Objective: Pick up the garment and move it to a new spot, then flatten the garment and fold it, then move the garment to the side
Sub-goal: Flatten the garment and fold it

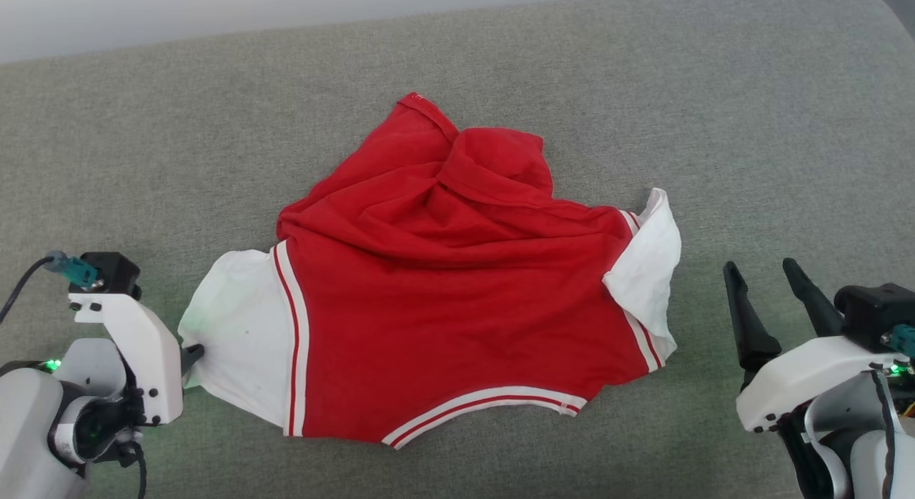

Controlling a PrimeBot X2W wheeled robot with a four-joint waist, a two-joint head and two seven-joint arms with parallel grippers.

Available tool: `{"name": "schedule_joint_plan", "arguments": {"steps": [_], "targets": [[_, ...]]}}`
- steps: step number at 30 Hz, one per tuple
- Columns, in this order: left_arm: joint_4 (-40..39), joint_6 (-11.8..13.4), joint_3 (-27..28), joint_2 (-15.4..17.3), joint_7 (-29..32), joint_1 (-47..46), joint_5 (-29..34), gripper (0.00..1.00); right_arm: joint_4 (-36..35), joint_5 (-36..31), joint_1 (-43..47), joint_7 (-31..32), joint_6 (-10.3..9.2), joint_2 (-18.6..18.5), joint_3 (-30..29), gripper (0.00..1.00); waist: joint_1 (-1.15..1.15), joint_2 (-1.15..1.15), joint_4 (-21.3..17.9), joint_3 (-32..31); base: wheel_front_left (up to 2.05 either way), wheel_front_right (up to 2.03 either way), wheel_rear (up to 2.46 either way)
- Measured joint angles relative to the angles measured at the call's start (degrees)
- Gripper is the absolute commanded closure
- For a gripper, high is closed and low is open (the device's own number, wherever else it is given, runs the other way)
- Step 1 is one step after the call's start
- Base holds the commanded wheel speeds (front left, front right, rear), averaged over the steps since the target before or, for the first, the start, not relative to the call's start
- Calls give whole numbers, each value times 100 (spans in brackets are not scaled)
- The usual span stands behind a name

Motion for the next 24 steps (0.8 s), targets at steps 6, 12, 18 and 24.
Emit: {"name": "schedule_joint_plan", "arguments": {"steps": [6, 12, 18, 24], "targets": [[29, -96, 8, -35, -119, -28, -31, 100, -32, 270, 20, 371, 0, -192, 330, 0, 0, 0, 54, 25, 0, 0, 0], [60, -132, -29, -112, -155, -104, -31, 100, -107, 503, -1, 824, 0, -393, 972, 0, 0, 0, 157, 51, 0, 0, 0], [107, -169, -63, -233, -325, -175, -14, 0, -96, 513, -176, 1225, 0, -560, 1354, 0, 0, 0, 273, 69, 0, 0, 0], [131, -225, -148, -409, -410, -275, -12, 0, 82, 224, -335, 1601, 0, -661, 1467, 0, 0, 0, 397, 51, 0, 0, 0]]}}
